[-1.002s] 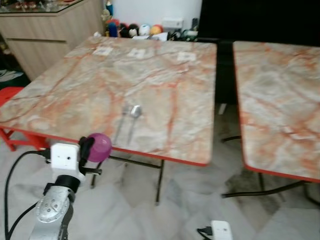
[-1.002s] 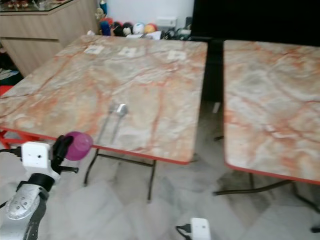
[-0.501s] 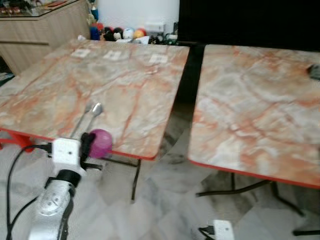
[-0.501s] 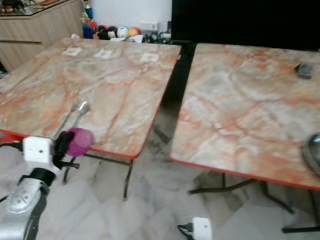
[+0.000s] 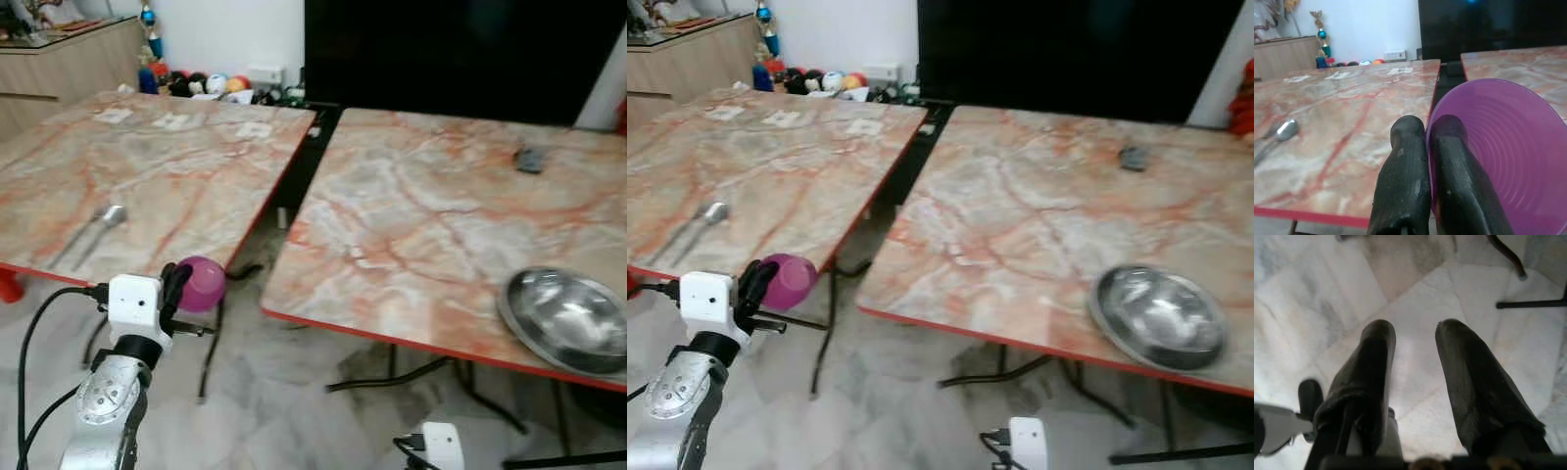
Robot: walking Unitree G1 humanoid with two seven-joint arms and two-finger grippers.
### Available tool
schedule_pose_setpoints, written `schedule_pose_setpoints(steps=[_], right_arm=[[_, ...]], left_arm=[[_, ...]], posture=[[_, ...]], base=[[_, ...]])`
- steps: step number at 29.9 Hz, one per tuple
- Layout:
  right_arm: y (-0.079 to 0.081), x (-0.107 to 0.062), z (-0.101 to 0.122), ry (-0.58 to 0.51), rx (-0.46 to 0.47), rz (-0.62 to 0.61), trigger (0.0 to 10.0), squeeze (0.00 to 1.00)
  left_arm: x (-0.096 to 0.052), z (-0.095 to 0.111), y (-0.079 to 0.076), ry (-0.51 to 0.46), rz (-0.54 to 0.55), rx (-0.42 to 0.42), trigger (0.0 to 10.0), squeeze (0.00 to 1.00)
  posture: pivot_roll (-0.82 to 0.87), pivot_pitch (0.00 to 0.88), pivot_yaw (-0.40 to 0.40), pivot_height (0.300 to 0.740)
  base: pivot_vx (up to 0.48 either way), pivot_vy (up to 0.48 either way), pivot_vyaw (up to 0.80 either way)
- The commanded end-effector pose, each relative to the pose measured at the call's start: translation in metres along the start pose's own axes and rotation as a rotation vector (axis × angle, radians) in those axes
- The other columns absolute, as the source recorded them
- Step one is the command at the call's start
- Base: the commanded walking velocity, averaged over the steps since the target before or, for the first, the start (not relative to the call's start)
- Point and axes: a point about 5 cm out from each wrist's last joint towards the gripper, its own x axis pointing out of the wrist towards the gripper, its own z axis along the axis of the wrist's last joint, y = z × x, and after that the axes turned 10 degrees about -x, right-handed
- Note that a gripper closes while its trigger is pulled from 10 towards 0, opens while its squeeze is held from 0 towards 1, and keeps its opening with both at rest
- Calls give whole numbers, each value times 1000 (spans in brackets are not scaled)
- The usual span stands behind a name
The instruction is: Setting the table
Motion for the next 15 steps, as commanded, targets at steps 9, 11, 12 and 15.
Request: schedule_pose_setpoints(steps=[9,11,12,15], right_arm=[[9,-1,-2,7,-15,29,10000,0],[9,-1,-2,8,-13,29,10000,0],[9,-1,-2,9,-11,28,10000,0],[9,-1,-4,13,-5,25,10000,0]], left_arm=[[-2,0,2,-5,6,2,10000,0],[-3,0,2,-6,7,-1,10000,0],[-3,0,2,-7,7,-3,10000,0],[-5,-2,2,1,11,-10,10000,0]], posture=[[77,20,-6,740],[76,32,-6,740],[75,41,-6,740],[76,55,-8,740]], base=[[0,-465,0],[0,0,0],[0,0,0],[0,0,0]])
